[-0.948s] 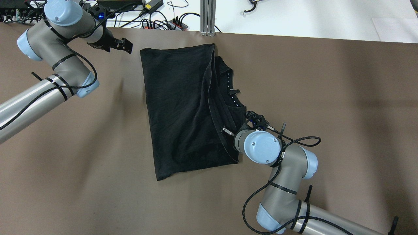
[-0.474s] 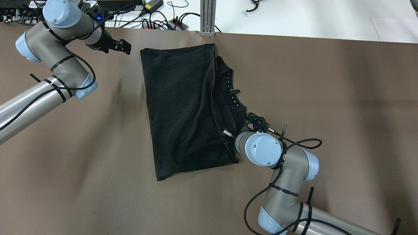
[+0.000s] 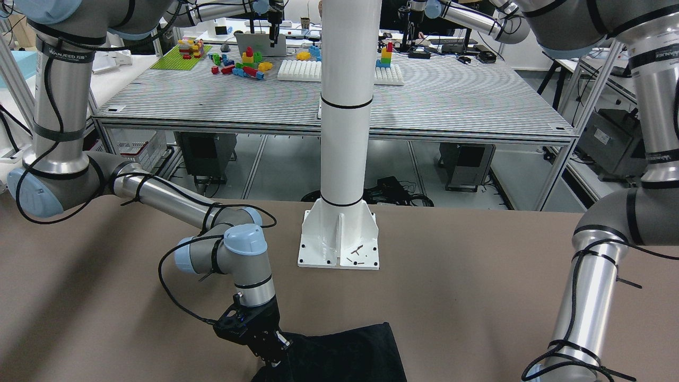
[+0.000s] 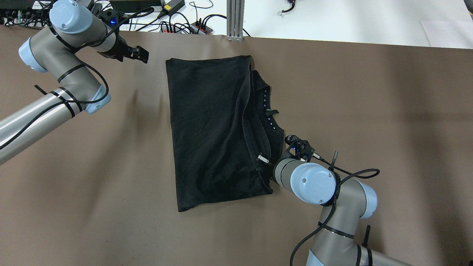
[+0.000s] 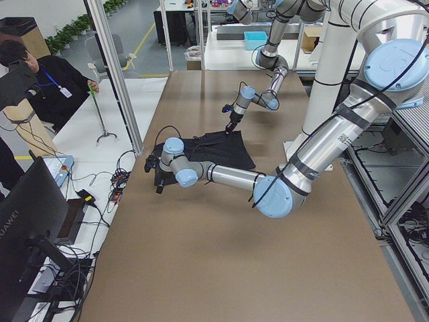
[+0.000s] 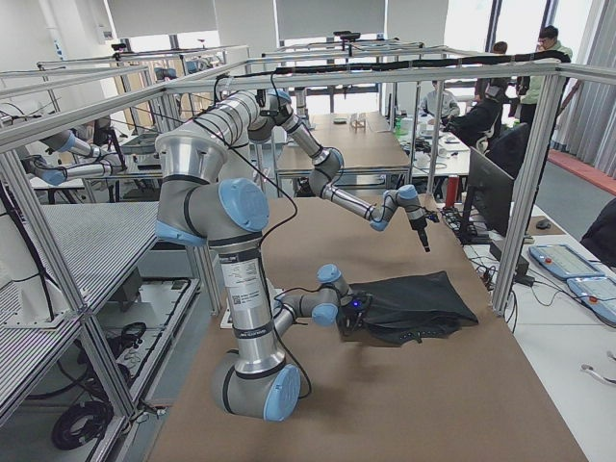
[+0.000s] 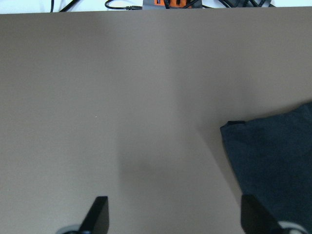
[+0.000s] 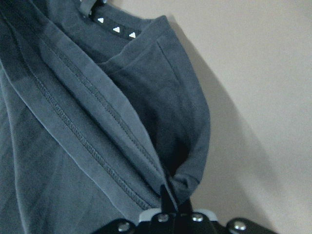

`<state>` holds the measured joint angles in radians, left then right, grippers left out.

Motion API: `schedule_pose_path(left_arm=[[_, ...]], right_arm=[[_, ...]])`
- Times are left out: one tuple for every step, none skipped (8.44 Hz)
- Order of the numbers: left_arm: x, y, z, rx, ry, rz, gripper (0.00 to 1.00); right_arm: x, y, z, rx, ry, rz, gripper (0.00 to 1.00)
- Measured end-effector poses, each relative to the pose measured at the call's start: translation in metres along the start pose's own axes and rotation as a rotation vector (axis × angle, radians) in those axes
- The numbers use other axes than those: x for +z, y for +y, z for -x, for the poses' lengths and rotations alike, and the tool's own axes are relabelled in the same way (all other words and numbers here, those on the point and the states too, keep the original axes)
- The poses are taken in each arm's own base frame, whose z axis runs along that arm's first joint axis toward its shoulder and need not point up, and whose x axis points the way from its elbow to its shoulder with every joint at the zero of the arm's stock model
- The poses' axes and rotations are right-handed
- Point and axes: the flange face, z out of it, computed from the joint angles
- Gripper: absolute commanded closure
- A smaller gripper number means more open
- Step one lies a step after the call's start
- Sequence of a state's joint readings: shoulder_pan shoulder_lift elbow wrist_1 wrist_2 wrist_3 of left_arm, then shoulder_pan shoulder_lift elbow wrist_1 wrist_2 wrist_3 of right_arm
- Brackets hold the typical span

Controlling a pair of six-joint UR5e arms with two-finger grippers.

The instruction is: Fold clothes

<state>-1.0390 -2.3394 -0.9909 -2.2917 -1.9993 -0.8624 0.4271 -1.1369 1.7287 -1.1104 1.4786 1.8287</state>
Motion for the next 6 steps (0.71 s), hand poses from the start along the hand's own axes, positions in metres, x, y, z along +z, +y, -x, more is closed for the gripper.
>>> schedule_pose_path(left_arm=[[0.0,0.0,0.0,0.0,0.0,0.0,0.05],[0.0,0.0,0.0,0.0,0.0,0.0,0.05],[0.0,0.0,0.0,0.0,-0.001,0.0,0.05],[0.0,0.0,0.0,0.0,-0.001,0.0,0.05],[0.0,0.0,0.0,0.0,0.0,0.0,0.05],[0.0,0.0,0.0,0.0,-0.001,0.0,0.05]], right_arm=[[-0.006,0.023,-0.003,0.001,-0.016,0.002,1.0],[-0.012,0.042,-0.009,0.002,-0.025,0.004,1.0],[-0.017,0.053,-0.016,0.001,-0.028,0.006,1.0],[-0.019,0.057,-0.021,0.0,-0.027,0.006,1.0],[-0.02,0.058,-0.023,-0.001,-0.027,0.005,0.46],[-0.02,0.058,-0.025,-0.002,-0.026,0.004,0.06]])
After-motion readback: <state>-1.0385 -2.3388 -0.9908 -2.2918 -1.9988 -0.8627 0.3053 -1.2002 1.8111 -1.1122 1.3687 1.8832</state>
